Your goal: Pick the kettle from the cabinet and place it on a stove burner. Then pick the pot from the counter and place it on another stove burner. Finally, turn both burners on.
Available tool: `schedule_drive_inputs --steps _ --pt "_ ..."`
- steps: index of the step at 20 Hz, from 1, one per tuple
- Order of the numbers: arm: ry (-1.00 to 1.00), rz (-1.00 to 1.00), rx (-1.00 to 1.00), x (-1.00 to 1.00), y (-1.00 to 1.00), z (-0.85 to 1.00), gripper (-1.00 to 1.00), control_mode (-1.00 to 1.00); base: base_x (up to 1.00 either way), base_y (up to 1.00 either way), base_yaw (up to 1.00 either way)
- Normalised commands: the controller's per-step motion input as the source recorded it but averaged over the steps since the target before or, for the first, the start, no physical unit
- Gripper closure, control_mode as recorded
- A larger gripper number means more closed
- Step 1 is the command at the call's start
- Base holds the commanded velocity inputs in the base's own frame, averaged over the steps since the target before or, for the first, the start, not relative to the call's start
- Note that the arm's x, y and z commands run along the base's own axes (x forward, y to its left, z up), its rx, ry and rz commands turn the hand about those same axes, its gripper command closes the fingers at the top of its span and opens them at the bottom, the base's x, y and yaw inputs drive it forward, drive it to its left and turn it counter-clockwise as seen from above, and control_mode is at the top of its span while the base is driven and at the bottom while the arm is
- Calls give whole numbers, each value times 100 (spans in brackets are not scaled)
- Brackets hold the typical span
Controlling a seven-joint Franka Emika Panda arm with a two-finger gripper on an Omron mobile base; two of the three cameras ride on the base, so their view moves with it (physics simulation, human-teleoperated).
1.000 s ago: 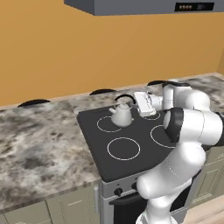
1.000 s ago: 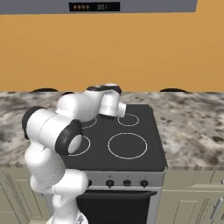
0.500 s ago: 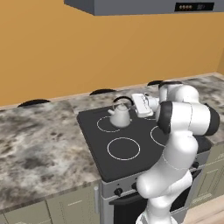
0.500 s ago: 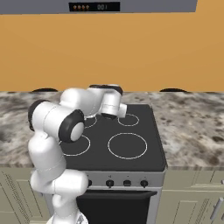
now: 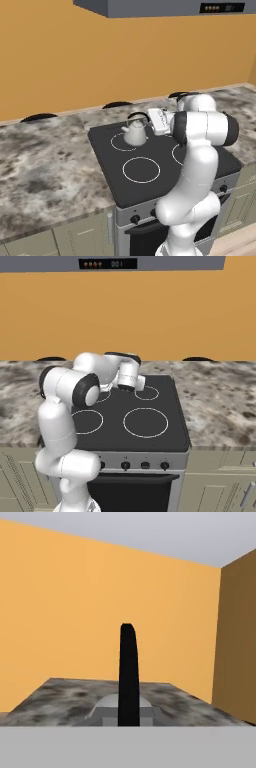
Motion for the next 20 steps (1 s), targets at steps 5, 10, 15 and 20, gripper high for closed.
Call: schedule_drive_inputs --steps 5,10,15,20 --pt "-2 1 0 27 8 -19 100 -100 0 0 0" --pt "-1 0 0 28 7 -18 100 -100 0 0 0" --pt "0 0 0 30 4 -16 100 -100 0 0 0" --pt "-1 0 0 29 2 -16 100 -100 0 0 0"
